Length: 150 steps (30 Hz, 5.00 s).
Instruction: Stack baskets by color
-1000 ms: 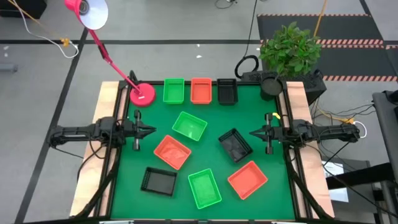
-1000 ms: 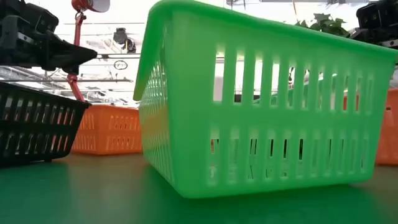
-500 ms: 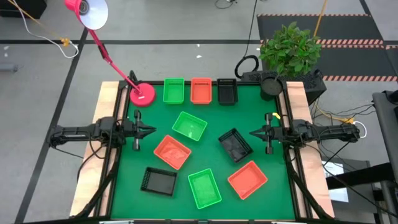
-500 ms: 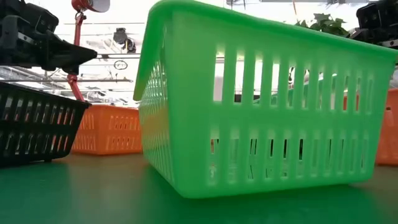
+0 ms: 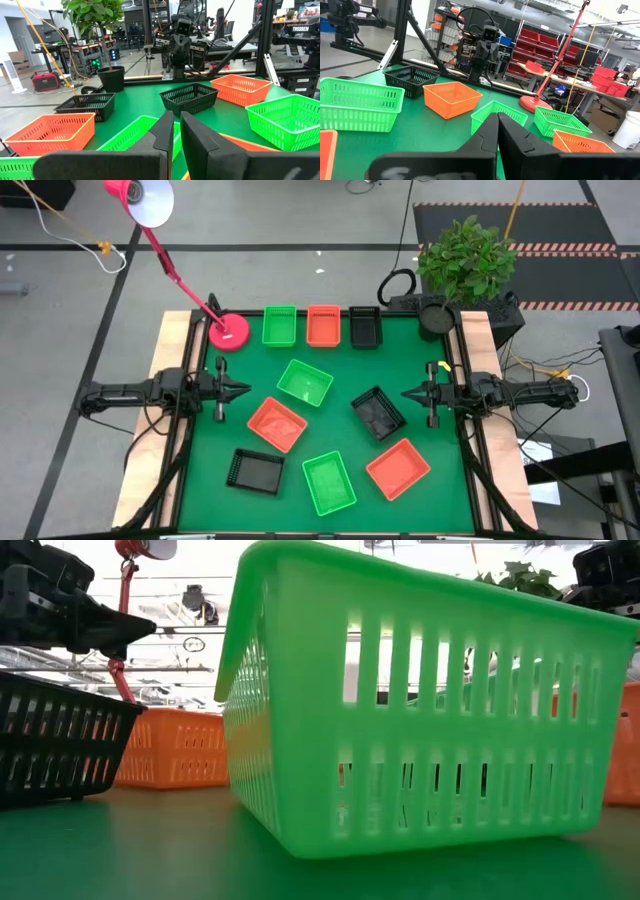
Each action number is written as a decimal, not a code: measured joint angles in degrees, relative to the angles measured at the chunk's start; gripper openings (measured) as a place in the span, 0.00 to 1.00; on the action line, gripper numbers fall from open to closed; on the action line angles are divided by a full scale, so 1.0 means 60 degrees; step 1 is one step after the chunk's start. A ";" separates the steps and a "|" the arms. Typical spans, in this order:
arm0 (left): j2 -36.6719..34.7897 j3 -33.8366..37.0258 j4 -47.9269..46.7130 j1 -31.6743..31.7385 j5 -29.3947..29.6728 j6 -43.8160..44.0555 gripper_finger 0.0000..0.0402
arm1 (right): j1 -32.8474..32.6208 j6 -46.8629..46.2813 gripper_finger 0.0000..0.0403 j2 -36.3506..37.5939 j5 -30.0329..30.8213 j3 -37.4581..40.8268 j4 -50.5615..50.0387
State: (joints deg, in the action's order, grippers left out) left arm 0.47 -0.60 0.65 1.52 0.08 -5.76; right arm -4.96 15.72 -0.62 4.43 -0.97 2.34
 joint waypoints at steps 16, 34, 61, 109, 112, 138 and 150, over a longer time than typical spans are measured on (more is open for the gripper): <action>0.0000 -0.0002 0.0002 0.0000 0.0000 0.0002 0.09 | -0.0001 -0.0001 0.00 0.0001 0.0000 -0.0001 0.0001; 0.0000 0.0000 0.0000 0.0000 0.0000 0.0000 0.09 | -0.0003 0.0001 0.00 0.0002 0.0000 -0.0001 0.0001; 0.0000 -0.0003 0.0004 0.0000 0.0003 0.0000 0.09 | 0.0001 -0.0003 0.00 -0.0001 0.0000 0.0002 0.0000; 0.0000 0.0011 0.0198 0.0000 0.0018 0.0004 0.09 | 0.0001 -0.3020 0.00 -0.4905 0.0299 -0.7497 -0.4018; 0.0000 0.0011 0.0193 0.0000 0.0018 0.0004 0.09 | 0.0001 -0.3356 0.00 -0.5662 0.0299 -0.8505 -0.4939; 0.0030 -0.0441 0.0580 0.0000 0.0602 -0.0271 0.09 | 0.0001 -0.4254 0.00 -0.9818 0.0226 -1.3541 -1.0499; 0.2808 -0.5741 -0.3193 0.0000 0.0668 0.0016 0.09 | 0.0001 -0.3930 0.00 -0.9829 0.0244 -1.3031 -1.0173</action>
State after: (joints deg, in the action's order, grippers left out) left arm 17.32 -35.05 -18.51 1.52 4.09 -5.67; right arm -4.95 -7.86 -59.59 5.89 -79.15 -58.69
